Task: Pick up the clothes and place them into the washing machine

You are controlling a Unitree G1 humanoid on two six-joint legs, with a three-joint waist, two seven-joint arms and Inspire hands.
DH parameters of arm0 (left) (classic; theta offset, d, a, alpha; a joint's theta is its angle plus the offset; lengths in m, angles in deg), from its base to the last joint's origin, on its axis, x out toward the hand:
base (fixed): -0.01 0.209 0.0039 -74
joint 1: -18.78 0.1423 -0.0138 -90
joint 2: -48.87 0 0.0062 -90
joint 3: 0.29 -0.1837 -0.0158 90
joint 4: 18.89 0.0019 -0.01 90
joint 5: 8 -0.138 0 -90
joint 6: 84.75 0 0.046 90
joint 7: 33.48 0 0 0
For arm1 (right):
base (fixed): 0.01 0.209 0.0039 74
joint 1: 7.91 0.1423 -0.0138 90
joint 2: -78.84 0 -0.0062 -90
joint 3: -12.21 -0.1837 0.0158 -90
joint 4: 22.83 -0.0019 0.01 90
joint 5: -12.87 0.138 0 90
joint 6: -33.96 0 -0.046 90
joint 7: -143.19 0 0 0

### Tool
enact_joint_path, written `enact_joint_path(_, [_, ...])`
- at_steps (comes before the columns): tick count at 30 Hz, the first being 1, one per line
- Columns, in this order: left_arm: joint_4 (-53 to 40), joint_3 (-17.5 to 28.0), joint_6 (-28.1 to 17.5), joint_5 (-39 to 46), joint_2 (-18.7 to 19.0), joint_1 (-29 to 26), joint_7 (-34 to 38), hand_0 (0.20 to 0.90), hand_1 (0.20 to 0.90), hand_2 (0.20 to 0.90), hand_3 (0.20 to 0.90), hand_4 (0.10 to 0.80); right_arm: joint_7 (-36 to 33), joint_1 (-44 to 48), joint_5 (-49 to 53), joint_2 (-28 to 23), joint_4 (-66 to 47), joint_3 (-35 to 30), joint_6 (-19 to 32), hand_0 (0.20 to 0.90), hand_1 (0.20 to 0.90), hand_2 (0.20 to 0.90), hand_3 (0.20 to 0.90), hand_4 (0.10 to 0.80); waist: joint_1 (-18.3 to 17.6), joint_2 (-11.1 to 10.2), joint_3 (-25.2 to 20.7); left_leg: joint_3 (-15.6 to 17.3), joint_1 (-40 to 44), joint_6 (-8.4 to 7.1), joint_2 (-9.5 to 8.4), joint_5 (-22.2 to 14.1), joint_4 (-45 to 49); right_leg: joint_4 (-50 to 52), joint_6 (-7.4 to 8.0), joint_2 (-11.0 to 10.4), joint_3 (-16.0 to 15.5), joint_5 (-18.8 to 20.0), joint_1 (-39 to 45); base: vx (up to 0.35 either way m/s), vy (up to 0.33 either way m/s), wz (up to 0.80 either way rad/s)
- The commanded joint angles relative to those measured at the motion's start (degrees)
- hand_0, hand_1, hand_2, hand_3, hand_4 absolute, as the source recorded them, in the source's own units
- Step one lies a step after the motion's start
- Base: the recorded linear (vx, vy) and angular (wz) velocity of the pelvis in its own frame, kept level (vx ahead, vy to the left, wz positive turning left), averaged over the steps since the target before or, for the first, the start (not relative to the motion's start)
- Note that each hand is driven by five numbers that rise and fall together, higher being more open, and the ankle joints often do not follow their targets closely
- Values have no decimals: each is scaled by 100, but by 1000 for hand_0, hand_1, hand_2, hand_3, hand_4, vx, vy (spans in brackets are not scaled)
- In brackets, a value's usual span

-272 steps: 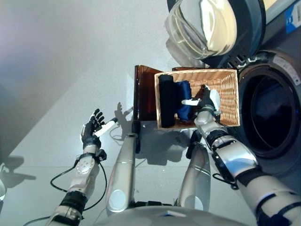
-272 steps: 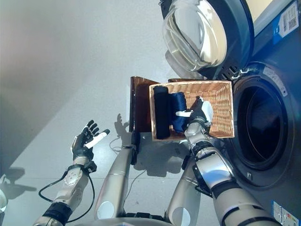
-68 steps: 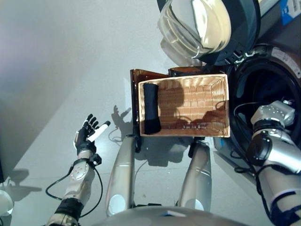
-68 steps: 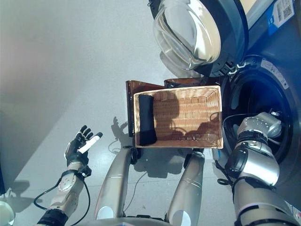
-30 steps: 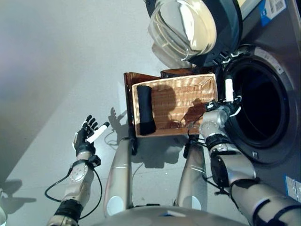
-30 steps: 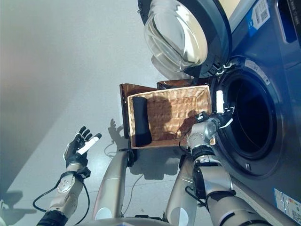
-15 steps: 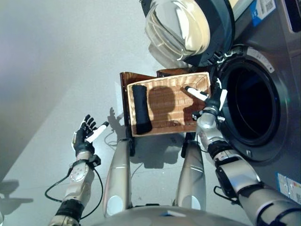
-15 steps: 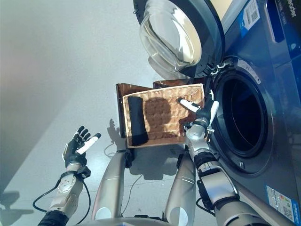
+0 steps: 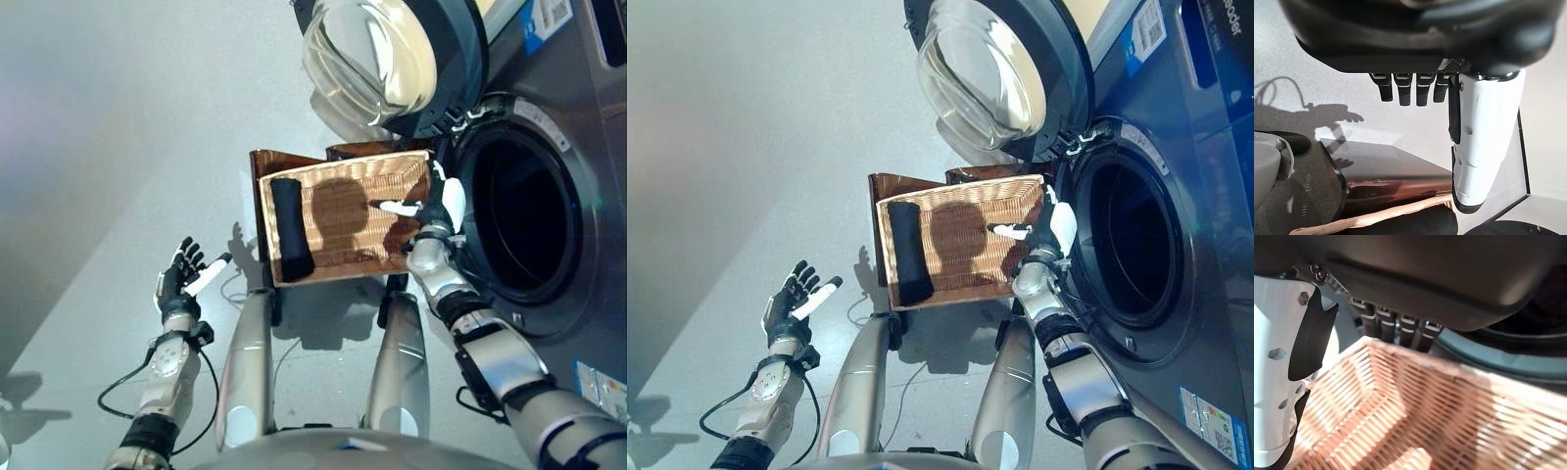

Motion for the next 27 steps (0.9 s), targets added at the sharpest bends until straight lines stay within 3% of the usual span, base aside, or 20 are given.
enact_joint_path(1, [-354, 325, -598, -189, 394, -47, 184, 900, 900, 900, 900, 800, 528, 380, -1292, 796, -243, 1319, 218, 900, 900, 900, 900, 800, 327, 60, 2, -292, -11, -291, 124, 329, -380, -437, -148, -342, 58, 771, 196, 0, 0, 0])
enact_joint_path(7, [-293, 296, -625, -204, 380, -116, 157, 900, 900, 900, 900, 800, 433, 497, -2204, 749, -77, 1629, -39, 900, 900, 900, 900, 800, 350, 72, 20, -308, 18, -291, 108, 335, -413, -434, -138, -339, 50, 766, 220, 4, -3, 0])
enact_joint_path(16, [-287, 252, -604, -281, 335, -222, 383, 900, 900, 900, 900, 800, -2, 332, -1856, 893, 123, 1236, -139, 900, 900, 900, 900, 800, 279, 44, 14, -299, 64, -290, 120, 332, -447, -485, -139, -337, 56, 797, 262, 9, 1, 5])
enact_joint_path(27, [-377, 413, -589, -342, 345, -106, 483, 900, 900, 900, 900, 800, -421, 225, -1367, 420, -289, 420, -145, 900, 900, 900, 900, 800, 198, 24, -12, -279, 41, -280, 142, 287, -392, -463, -142, -312, 80, 799, 223, 1, 1, 0])
